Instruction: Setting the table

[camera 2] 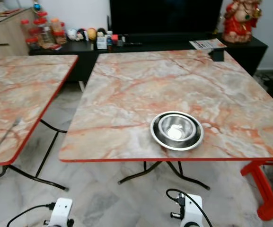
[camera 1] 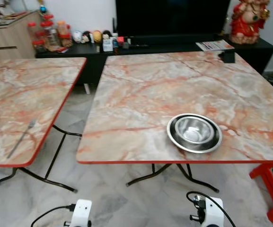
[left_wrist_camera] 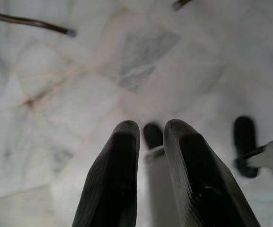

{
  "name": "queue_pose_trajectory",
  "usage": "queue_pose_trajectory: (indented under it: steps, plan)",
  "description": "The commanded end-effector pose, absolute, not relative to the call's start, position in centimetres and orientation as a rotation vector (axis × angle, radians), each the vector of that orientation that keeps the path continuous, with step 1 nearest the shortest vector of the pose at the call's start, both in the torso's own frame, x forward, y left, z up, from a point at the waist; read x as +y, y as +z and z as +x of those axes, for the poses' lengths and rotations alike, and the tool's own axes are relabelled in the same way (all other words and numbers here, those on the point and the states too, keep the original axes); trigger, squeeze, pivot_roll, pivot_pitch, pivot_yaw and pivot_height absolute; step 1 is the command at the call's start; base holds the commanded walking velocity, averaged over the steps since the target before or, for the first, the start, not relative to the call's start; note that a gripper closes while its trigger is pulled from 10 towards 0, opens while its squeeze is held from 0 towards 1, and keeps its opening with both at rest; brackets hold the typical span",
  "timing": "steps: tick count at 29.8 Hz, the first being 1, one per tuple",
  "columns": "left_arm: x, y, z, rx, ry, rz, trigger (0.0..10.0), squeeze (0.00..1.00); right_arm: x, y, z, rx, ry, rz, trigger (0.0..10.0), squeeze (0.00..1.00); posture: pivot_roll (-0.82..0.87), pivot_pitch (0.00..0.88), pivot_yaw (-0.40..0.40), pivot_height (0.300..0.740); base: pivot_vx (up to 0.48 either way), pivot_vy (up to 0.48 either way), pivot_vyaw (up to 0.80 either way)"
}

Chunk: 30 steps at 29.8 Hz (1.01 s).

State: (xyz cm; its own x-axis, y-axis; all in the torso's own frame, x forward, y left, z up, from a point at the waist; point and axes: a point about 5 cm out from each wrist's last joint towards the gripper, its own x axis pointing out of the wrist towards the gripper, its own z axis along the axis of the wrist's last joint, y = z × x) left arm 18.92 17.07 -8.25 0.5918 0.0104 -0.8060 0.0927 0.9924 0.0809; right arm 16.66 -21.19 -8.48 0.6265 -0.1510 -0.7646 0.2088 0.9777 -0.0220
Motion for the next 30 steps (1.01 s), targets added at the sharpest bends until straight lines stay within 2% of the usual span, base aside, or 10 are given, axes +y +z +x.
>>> queue_pose_trajectory:
  steps: [1, 18, 25, 30]
  plan:
    - [18.1, -8.4, 18.4, 0.963, -0.023, 0.14, 10.0, 0.0, -20.6, -8.3, 17.4, 0.852, -0.192, 0.084, 10.0, 0.0, -0.09, 0.0, 0.015, 0.74, 0.0, -0.375, 0.0]
    - [18.0, -8.4, 18.4, 0.959, -0.012, 0.119, 10.0, 0.0, -20.7, -8.2, 17.4, 0.852, -0.195, 0.08, 10.0, 0.0, -0.1, 0.0, 0.014, 0.74, 0.0, -0.362, 0.0]
    - [18.1, -8.5, 18.3, 0.961, -0.01, 0.118, 10.0, 0.0, -20.5, -8.6, 16.5, 0.856, -0.197, 0.075, 10.0, 0.0, -0.1, 0.0, 0.015, 0.74, 0.0, 0.0, 0.0]
    - [18.1, -8.5, 18.3, 0.959, -0.009, 0.117, 10.0, 0.0, -20.4, -8.2, 16.7, 0.786, -0.148, -0.009, 10.0, 0.0, -0.1, 0.0, 0.009, 0.74, 0.0, 0.0, 0.0]
